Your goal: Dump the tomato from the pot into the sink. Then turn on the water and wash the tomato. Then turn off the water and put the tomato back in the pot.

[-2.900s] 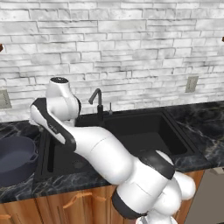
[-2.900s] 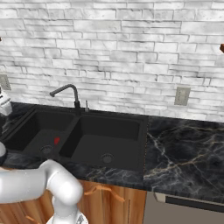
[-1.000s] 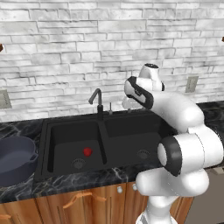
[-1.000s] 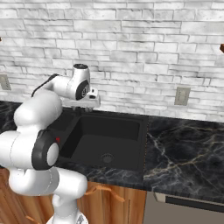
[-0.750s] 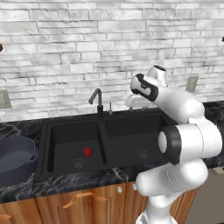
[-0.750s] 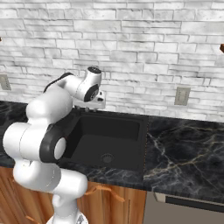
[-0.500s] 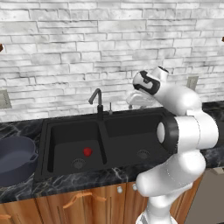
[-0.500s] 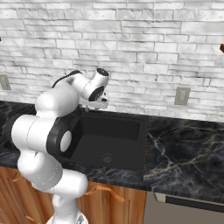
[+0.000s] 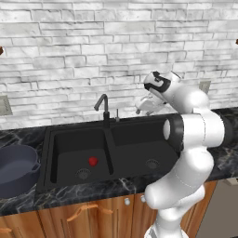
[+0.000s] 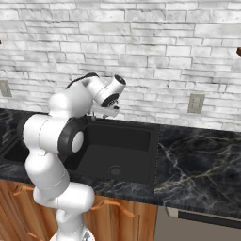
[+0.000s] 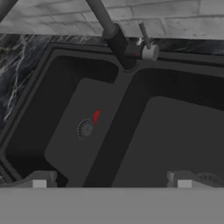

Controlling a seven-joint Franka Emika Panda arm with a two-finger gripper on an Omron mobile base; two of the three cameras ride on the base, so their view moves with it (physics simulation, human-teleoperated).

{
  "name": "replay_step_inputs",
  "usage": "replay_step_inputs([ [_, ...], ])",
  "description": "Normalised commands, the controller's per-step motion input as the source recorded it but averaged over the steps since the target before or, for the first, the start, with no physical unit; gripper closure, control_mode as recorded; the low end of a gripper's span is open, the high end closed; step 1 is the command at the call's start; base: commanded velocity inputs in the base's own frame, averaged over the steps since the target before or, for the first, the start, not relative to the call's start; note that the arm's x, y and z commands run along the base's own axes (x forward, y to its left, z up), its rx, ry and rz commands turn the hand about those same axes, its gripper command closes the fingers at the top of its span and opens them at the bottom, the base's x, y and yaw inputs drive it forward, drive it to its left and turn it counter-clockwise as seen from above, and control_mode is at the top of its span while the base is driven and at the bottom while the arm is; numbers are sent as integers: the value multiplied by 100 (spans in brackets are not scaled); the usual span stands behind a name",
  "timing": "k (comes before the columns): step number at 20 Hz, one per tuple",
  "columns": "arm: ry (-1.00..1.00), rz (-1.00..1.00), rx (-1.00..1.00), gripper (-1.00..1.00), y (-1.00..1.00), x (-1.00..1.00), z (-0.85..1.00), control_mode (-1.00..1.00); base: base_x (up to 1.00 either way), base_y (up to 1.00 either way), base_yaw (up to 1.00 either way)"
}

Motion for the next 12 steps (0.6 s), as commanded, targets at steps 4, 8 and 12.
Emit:
replay_step_inputs([
  [4,-5,8,5,-100,23,0,-19,-100,0,0,0],
  [8,-7,9,4,-100,22,0,-13,-100,0,0,0],
  [12,-9,6,1,-100,11,0,-7,-100,0,0,0],
])
